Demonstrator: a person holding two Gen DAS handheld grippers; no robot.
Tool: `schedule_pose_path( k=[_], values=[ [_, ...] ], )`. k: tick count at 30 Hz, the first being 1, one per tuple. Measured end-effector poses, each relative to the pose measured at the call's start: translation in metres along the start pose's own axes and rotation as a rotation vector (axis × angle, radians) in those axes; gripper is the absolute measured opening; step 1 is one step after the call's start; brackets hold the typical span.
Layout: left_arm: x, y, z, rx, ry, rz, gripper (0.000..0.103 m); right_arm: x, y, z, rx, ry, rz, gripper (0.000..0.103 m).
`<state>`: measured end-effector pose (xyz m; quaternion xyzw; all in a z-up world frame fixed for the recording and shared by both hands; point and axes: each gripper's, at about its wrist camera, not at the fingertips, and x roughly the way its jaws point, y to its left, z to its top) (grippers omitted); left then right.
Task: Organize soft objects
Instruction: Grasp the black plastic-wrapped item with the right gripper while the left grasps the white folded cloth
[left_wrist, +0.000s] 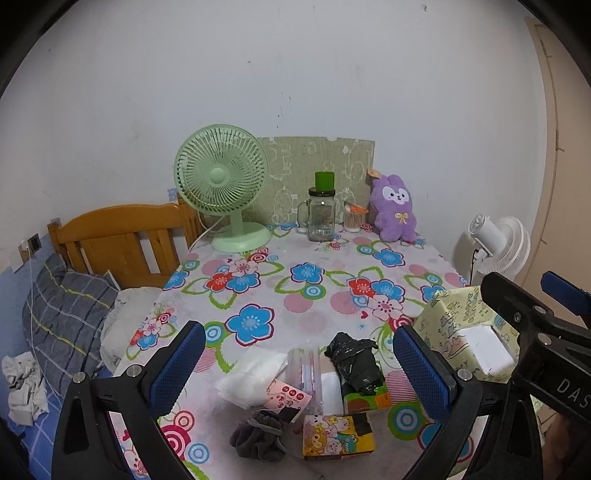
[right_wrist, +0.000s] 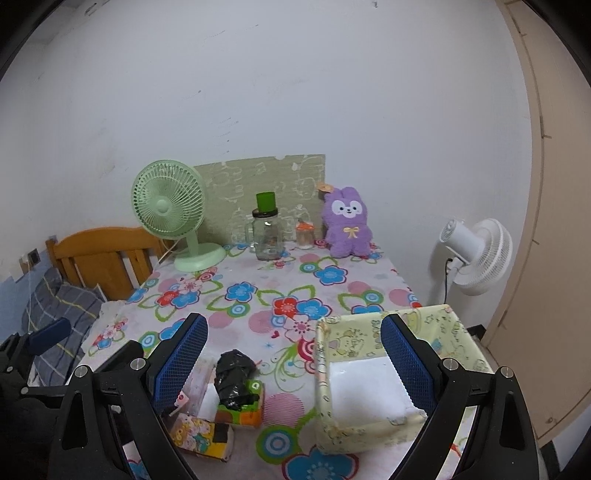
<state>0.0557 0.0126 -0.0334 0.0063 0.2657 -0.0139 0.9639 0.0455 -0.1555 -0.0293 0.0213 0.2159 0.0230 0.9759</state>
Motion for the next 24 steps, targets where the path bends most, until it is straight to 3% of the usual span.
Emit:
schedule_pose_path(
  k=[16, 24],
  values=[
    [0.053, 0.021, -0.026, -0.020, 0.123, 0.007, 0.101, 0.054, 0.032, -0.032, -0.028, 0.096, 0.055, 0.096],
    [0.079, 0.035, -0.035, -0.025, 0.175, 0.035, 0.100, 0.081, 0.046, -0.040, -0.025, 0.144, 0.060, 0.091]
  ],
)
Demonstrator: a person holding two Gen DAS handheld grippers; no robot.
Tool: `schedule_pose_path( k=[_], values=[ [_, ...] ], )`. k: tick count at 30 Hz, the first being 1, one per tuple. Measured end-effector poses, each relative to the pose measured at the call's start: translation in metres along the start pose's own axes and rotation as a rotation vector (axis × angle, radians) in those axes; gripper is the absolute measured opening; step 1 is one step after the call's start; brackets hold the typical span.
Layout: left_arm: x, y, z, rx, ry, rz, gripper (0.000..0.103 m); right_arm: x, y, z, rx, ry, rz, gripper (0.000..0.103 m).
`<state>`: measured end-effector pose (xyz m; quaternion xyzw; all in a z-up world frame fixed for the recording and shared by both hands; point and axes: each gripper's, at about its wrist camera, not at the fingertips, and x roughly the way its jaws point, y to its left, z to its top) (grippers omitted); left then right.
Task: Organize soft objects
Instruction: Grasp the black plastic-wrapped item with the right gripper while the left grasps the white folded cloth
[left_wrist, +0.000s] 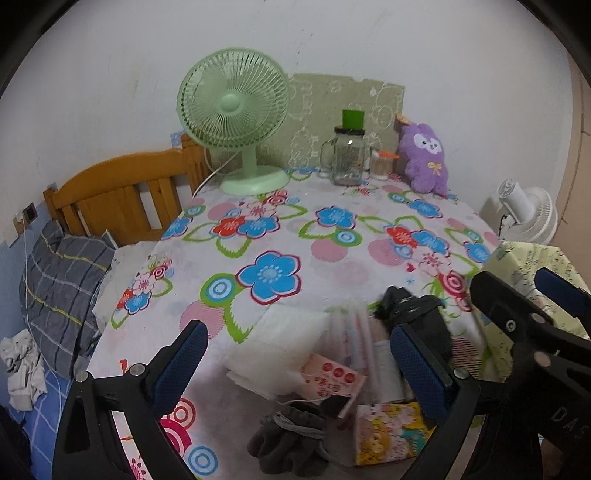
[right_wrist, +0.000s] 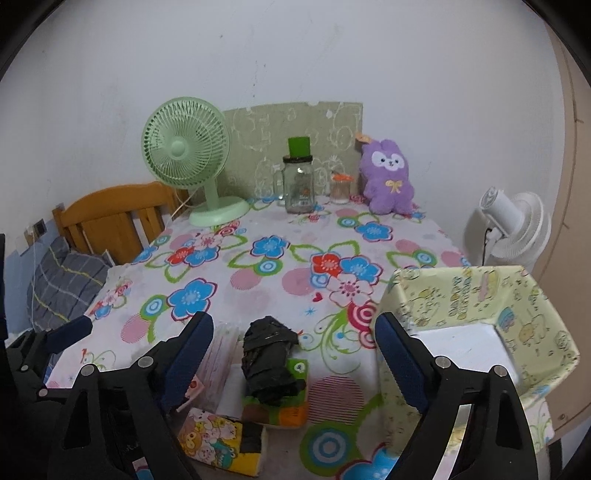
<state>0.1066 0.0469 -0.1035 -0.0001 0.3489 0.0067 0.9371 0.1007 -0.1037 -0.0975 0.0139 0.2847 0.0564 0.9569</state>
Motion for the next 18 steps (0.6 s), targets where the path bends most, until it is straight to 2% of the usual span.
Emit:
schedule_pose_path(
  k=[13, 18],
  values=[
    [0.043, 0.009, -0.002, 0.014, 0.088, 0.006, 0.097, 0.047, 0.015, -0.009, -0.024, 0.103, 0.007, 0.081],
    [0.056, 0.009, -0.004, 0.030, 0.115, 0.017, 0.097, 0.067, 0.015, -0.013, -0.013, 0.172, 0.010, 0.073]
  ],
)
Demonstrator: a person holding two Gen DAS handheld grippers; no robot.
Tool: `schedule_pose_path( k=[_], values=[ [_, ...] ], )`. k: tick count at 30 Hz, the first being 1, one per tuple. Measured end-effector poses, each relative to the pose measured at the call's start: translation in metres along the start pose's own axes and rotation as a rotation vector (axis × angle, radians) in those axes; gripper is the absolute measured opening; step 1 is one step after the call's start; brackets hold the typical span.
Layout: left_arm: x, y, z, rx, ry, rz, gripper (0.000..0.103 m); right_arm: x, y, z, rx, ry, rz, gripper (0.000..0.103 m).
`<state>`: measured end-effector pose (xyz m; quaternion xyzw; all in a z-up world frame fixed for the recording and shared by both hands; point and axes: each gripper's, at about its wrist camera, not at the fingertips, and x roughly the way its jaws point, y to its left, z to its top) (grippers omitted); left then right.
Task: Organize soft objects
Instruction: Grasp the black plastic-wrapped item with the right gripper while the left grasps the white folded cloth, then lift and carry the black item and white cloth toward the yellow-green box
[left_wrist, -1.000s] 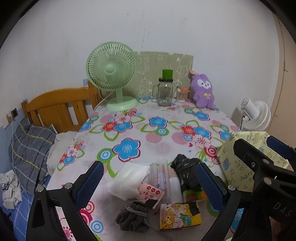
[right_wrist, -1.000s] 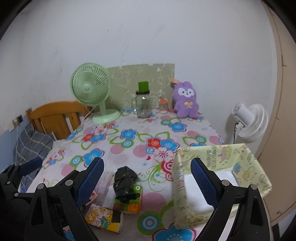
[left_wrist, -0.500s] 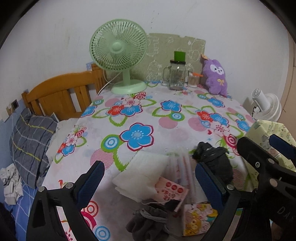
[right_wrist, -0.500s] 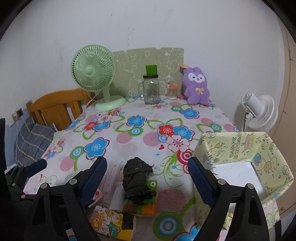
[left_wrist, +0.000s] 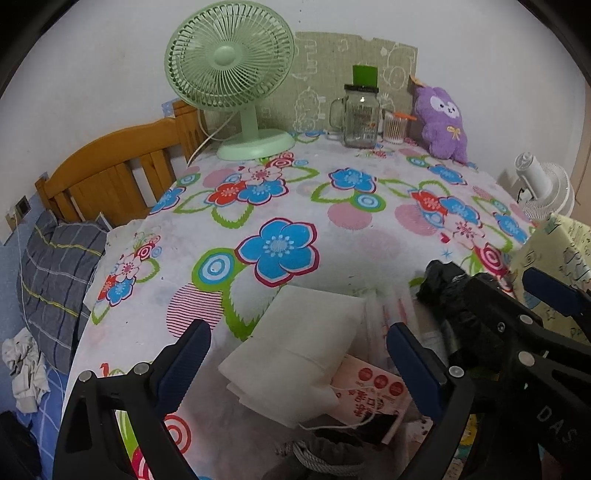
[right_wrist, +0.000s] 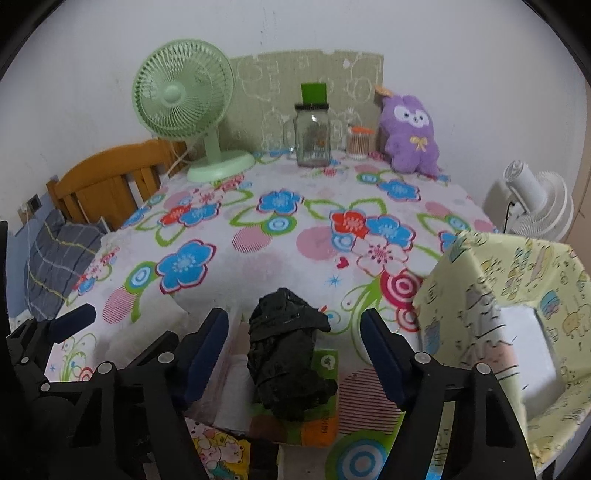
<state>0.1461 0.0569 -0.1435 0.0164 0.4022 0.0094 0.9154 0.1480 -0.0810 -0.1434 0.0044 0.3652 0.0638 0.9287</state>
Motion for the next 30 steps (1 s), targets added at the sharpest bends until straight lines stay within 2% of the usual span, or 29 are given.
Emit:
schedule_pose_path(
  k=[4, 8, 9, 14, 16, 19, 23, 25, 30],
  values=[
    [0.009, 0.002, 0.000, 0.001, 0.020, 0.004, 0.097, 0.015, -0.001, 0.000, 0.019, 0.053, 0.013, 0.065],
    [0.018, 0.004, 0.001, 0.000, 0.042, 0.006, 0.096, 0.028, -0.003, -0.002, 0.050, 0.105, 0.042, 0.052],
    [0.019, 0.005, 0.001, -0.001, 0.046, 0.007, 0.097, 0.030, -0.002, -0.002, 0.051, 0.113, 0.045, 0.047],
    [0.027, 0.009, 0.004, -0.016, 0.063, -0.015, 0.095, 0.035, 0.003, 0.002, 0.034, 0.111, 0.033, 0.037],
    [0.032, 0.012, 0.005, -0.030, 0.097, -0.043, 0.083, 0.036, 0.004, 0.003, 0.032, 0.111, 0.031, 0.036],
    [0.040, 0.015, 0.003, -0.047, 0.135, -0.061, 0.074, 0.037, 0.006, 0.005, 0.028, 0.108, 0.030, 0.036],
    [0.041, 0.018, 0.003, -0.067, 0.130, -0.076, 0.064, 0.039, 0.008, 0.006, 0.023, 0.108, 0.025, 0.036],
    [0.039, 0.019, 0.003, -0.065, 0.123, -0.081, 0.055, 0.038, 0.008, 0.007, 0.022, 0.106, 0.024, 0.036],
    [0.030, 0.018, 0.007, -0.063, 0.101, -0.092, 0.045, 0.032, 0.009, 0.010, 0.022, 0.088, 0.023, 0.036]
  ],
)
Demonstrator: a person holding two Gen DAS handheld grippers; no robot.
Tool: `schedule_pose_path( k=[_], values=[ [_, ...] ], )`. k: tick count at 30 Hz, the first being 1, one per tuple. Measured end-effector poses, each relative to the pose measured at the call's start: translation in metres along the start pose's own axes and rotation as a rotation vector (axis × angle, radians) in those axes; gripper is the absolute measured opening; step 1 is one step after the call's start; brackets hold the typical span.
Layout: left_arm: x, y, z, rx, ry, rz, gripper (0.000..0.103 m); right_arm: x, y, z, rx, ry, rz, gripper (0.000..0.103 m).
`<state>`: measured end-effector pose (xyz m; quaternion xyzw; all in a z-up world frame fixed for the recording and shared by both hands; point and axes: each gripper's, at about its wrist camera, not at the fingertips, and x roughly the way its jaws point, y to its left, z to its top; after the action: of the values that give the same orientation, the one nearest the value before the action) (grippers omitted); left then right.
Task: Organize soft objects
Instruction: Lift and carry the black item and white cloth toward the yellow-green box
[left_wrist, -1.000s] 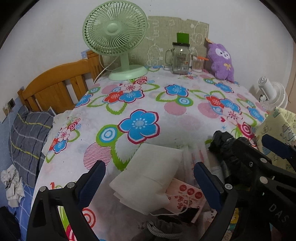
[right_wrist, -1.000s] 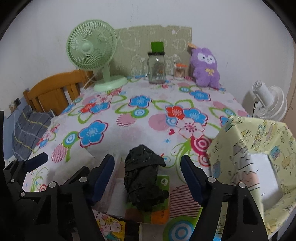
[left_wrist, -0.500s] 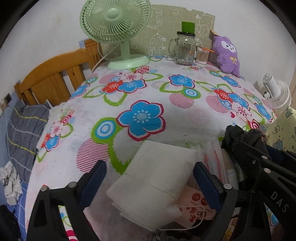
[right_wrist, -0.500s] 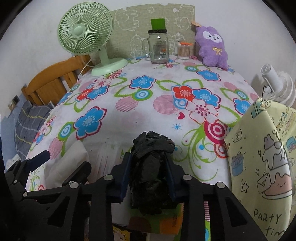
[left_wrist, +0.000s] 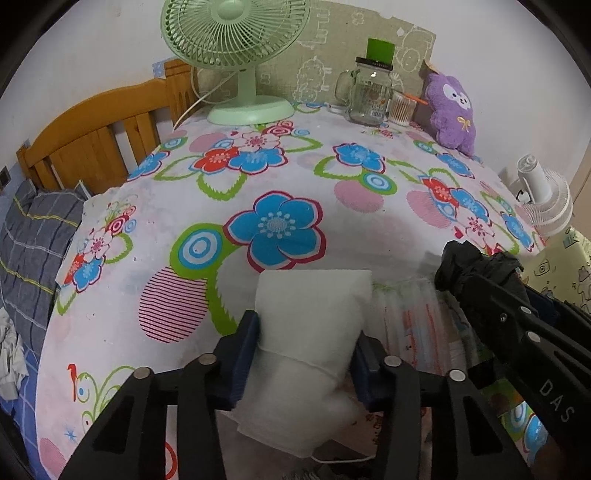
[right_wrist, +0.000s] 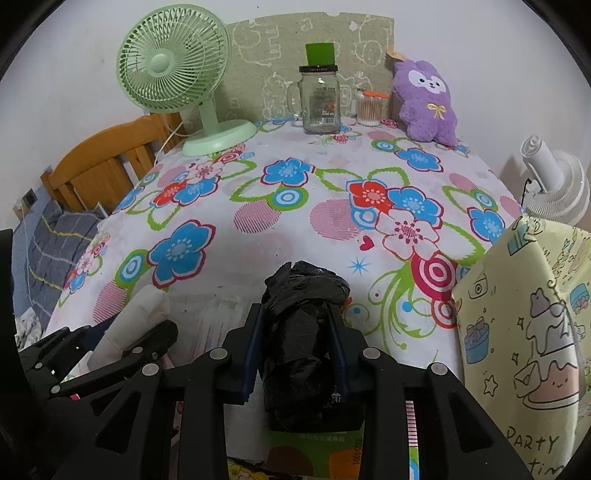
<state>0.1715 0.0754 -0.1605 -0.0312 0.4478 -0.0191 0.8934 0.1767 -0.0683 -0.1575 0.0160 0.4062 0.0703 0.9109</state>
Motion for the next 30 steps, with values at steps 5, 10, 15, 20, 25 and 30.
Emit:
schedule_pose_path(
  k=[5, 10, 15, 20, 25, 30],
  values=[
    [-0.008, -0.004, 0.001, 0.011, -0.011, -0.008, 0.038, -0.012, 0.000, 0.003, 0.000, -0.029, 0.003, 0.036],
    [-0.018, -0.010, 0.001, 0.026, -0.021, -0.024, 0.032, -0.024, 0.001, 0.003, -0.007, -0.051, 0.010, 0.036],
    [-0.029, -0.017, 0.002, 0.037, -0.036, -0.044, 0.027, -0.037, 0.001, 0.004, -0.007, -0.076, 0.018, 0.036],
    [-0.043, -0.025, 0.003, 0.052, -0.062, -0.052, 0.026, -0.049, 0.001, 0.003, -0.009, -0.097, 0.023, 0.036],
    [-0.060, -0.034, 0.005, 0.064, -0.094, -0.052, 0.026, -0.065, 0.001, 0.003, -0.017, -0.119, 0.021, 0.036],
    [-0.078, -0.043, 0.007, 0.074, -0.131, -0.049, 0.026, -0.083, -0.005, 0.005, -0.017, -0.154, 0.020, 0.036]
  ],
)
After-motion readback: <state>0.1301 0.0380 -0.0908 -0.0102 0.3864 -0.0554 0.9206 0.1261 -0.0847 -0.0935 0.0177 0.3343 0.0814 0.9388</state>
